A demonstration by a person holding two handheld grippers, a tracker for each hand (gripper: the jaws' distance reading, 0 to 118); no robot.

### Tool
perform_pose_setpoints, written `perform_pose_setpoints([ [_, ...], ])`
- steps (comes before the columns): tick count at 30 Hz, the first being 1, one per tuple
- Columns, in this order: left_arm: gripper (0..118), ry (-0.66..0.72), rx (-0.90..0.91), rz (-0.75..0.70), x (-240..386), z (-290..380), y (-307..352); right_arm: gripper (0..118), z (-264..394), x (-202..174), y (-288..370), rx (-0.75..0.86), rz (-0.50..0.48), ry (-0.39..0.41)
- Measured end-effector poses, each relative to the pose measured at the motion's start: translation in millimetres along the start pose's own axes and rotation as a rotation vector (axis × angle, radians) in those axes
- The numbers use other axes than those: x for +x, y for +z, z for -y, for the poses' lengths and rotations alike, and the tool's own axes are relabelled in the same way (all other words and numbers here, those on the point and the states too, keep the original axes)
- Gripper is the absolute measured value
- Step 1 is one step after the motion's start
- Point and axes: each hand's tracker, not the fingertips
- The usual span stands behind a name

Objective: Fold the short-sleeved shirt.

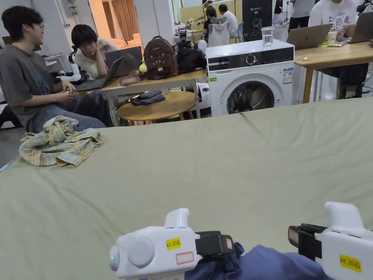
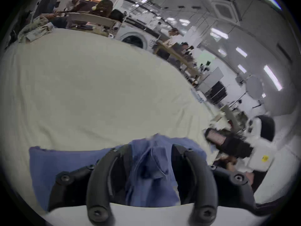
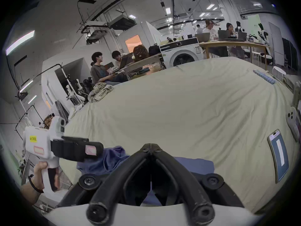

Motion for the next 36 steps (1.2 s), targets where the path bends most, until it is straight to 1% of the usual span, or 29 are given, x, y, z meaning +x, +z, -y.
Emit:
perform_pose_setpoints([
  [1,48,0.034,0.008,0.037,-1,-2,3,0,1,1,1,0.003,0.003,0.004],
  [2,45,0.060,0.010,0.060,-3,-2,7,0,3,1,3,0.006,0.006,0.009],
  [3,20,0.051,0.020,0.036,-3,-3,11,0,3,2,4,0.006,0.006,0.007],
  [4,0,0.020,0.017,-0.002,-4,-3,10,0,4,4,5,0.008,0.006,0.002],
  [5,0,-0.013,0.025,-0.087,-3,3,8,0,4,6,5,0.010,0.006,-0.005],
  [6,0,-0.036,0.013,-0.116,-5,7,3,0,5,7,5,0.011,0.005,-0.009],
  [7,0,-0.030,-0.064,-0.054,-8,12,-8,0,6,7,5,0.012,0.007,-0.012],
  [8,0,-0.013,-0.120,-0.024,-11,21,-20,0,6,7,5,0.011,0.009,-0.014],
  [10,0,-0.019,-0.187,-0.110,-11,39,-45,0,7,6,5,0.005,0.008,-0.016],
  [12,0,-0.075,-0.215,-0.157,-15,53,-64,0,9,4,4,-0.003,-0.001,-0.022],
  [13,0,-0.067,-0.147,-0.123,-15,51,-55,0,10,4,4,-0.010,-0.005,-0.018],
  [15,0,0.008,-0.137,-0.072,-18,39,-34,0,14,1,3,-0.018,0.005,0.015],
  [16,17,0.009,-0.120,-0.045,-19,36,-22,0,14,1,1,-0.021,0.009,0.019],
  [18,63,-0.020,-0.025,0.026,-29,32,21,0,13,3,-3,-0.031,0.004,0.004],
  [19,71,-0.017,0.000,0.014,-33,29,39,0,13,3,-3,-0.029,-0.005,-0.009],
  [20,72,-0.023,0.032,-0.014,-43,26,60,0,13,2,-4,-0.028,-0.014,-0.016],
  [22,72,0.023,0.092,-0.046,-71,24,97,0,12,-1,-5,-0.029,-0.016,-0.010],
  [24,72,0.118,0.089,-0.070,-107,25,120,0,11,-5,-6,-0.036,-0.015,0.015],
  [26,72,0.229,0.094,-0.082,-136,33,129,0,9,-5,-6,-0.040,-0.019,0.022],
  [29,72,0.375,0.110,-0.032,-164,51,116,0,7,-5,-6,-0.040,-0.017,0.014],
  [31,72,0.472,0.090,0.060,-173,60,93,0,6,-5,-3,-0.041,-0.017,0.005],
  [35,71,0.580,0.126,0.238,-167,63,58,0,4,-4,1,-0.040,0.004,0.010],
  [36,57,0.577,0.115,0.191,-163,60,54,0,4,-3,2,-0.039,0.007,0.008],
])
